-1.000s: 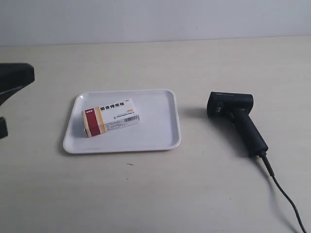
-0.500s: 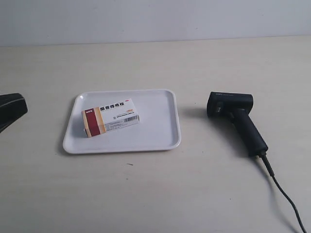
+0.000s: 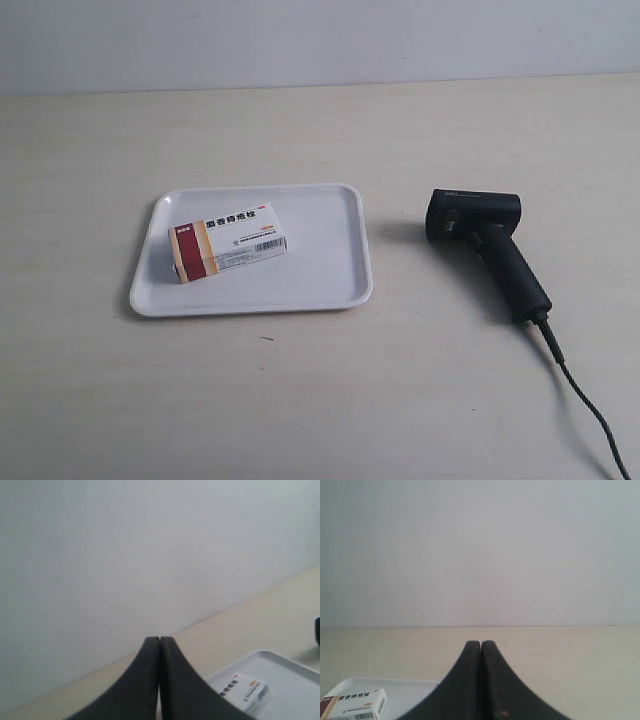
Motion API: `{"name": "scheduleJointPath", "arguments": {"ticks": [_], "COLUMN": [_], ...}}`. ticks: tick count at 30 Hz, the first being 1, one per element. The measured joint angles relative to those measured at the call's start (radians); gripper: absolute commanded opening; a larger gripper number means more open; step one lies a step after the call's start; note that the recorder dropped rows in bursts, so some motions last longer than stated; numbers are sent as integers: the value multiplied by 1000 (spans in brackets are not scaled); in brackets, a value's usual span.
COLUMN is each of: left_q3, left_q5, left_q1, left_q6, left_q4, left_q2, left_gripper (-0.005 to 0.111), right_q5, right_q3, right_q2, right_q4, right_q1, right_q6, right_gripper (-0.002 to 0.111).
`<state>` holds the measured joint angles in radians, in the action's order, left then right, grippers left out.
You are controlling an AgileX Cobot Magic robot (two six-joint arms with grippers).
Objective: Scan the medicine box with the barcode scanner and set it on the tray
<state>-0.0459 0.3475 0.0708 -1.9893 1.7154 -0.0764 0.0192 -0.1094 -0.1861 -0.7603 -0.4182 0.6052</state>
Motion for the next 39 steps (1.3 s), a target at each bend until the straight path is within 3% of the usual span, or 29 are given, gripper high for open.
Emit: {"name": "scheduleJointPath", "arguments": {"ticks": [3, 6, 10, 13, 24, 39], "left_q3": [22, 43, 44, 44, 46, 46], "left_q5": [-134, -243, -263, -248, -151, -114], "left_q1": [0, -2, -8, -8, -8, -88], "left_q6": [288, 765, 1359, 1575, 1908, 1967], "left_q4": [-218, -657, -1196, -1405, -1715, -1737], "left_q2": [52, 70, 70, 70, 70, 70], "left_gripper": [2, 2, 2, 2, 2, 2], "right_q5": [0, 0, 0, 0, 0, 0], "right_q3": [0, 0, 0, 0, 0, 0], "right_q2": [0, 0, 0, 0, 0, 0], "right_q4": [0, 0, 0, 0, 0, 0], "right_q1": [0, 0, 0, 0, 0, 0], "right_q6": [0, 0, 0, 0, 0, 0], "right_gripper": [0, 0, 0, 0, 0, 0]}}
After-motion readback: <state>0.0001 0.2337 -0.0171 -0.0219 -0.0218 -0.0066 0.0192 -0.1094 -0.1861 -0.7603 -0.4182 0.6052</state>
